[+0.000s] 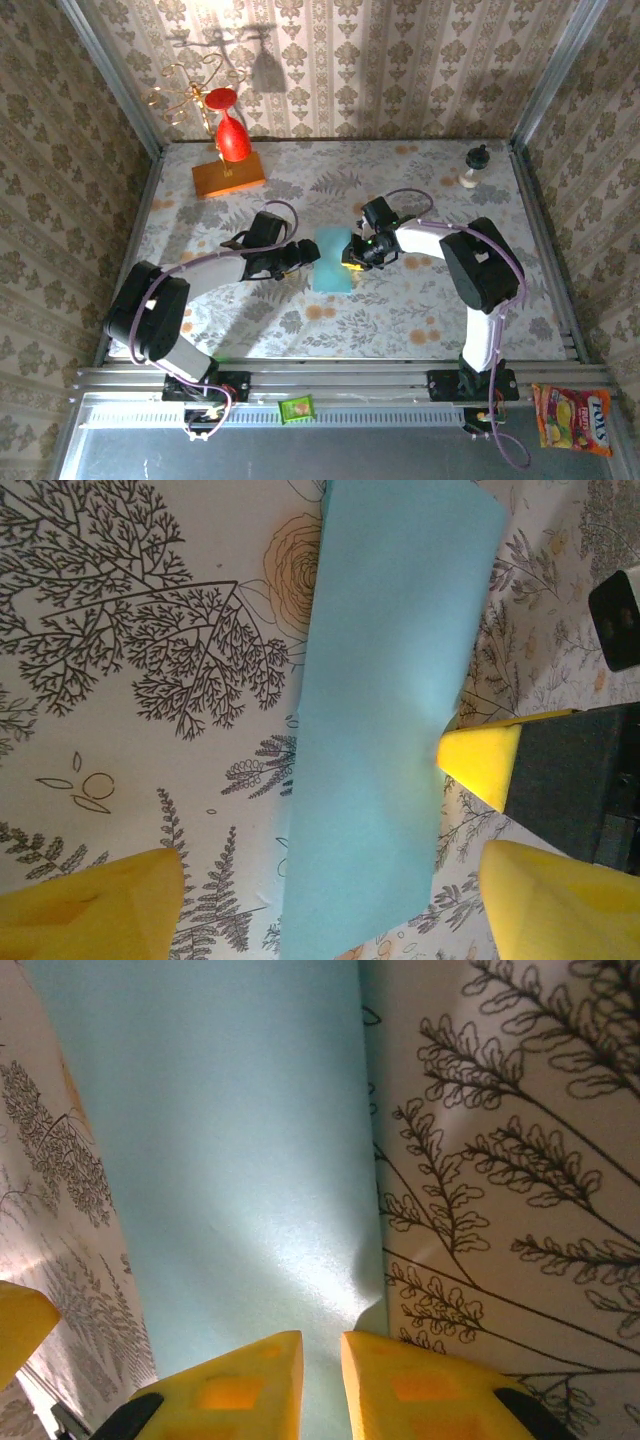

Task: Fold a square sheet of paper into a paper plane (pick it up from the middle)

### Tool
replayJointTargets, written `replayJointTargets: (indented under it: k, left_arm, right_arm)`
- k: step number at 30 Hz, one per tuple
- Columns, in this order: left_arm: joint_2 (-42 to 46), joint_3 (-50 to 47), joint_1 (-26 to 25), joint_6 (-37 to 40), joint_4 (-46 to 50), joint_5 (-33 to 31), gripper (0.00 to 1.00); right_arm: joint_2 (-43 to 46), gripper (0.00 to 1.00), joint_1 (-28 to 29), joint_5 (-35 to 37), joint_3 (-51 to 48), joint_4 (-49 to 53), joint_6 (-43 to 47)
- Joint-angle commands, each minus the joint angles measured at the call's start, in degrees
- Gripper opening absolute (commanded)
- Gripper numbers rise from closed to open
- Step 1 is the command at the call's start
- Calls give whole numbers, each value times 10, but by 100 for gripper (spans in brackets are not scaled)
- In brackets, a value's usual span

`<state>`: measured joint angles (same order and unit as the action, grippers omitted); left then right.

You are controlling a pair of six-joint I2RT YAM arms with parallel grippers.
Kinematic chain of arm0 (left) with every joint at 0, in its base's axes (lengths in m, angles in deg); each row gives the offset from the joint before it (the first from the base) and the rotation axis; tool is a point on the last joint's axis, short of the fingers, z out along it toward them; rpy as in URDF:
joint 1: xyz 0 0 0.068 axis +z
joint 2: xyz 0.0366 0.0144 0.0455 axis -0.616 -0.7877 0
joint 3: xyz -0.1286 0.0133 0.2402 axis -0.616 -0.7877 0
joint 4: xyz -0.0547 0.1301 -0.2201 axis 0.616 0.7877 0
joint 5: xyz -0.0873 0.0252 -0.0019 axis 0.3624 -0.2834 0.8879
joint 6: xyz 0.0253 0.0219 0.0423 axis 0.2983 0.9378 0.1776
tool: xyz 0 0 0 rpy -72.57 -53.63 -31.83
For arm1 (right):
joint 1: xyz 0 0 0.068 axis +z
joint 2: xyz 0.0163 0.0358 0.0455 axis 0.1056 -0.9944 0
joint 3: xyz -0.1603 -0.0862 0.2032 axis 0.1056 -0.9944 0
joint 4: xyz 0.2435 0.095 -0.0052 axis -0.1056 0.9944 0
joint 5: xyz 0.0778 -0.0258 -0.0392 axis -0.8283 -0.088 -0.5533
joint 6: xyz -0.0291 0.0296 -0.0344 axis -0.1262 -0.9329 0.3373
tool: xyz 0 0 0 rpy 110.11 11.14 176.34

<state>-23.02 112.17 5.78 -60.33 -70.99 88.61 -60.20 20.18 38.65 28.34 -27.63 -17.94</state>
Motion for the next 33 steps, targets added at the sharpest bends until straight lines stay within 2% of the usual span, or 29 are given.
replayJointTargets:
  k: [1,5,12,26,33]
  left_arm:
    - [-9,13,-7,-8,3,16,72]
    - [-15,2,-13,-26,-5,9,57]
    - [-32,-1,-28,-32,-7,9,45]
    - [-72,-1,-45,-44,-41,33,40]
    - [-80,-11,-36,-60,-104,71,38]
  right_arm:
    - [-24,22,-4,16,8,14,-4]
    - [-29,22,-7,17,4,22,2]
    - [-30,22,-13,16,-2,23,5]
    - [-34,22,-13,14,-2,25,7]
    - [-36,22,-12,14,-1,25,6]
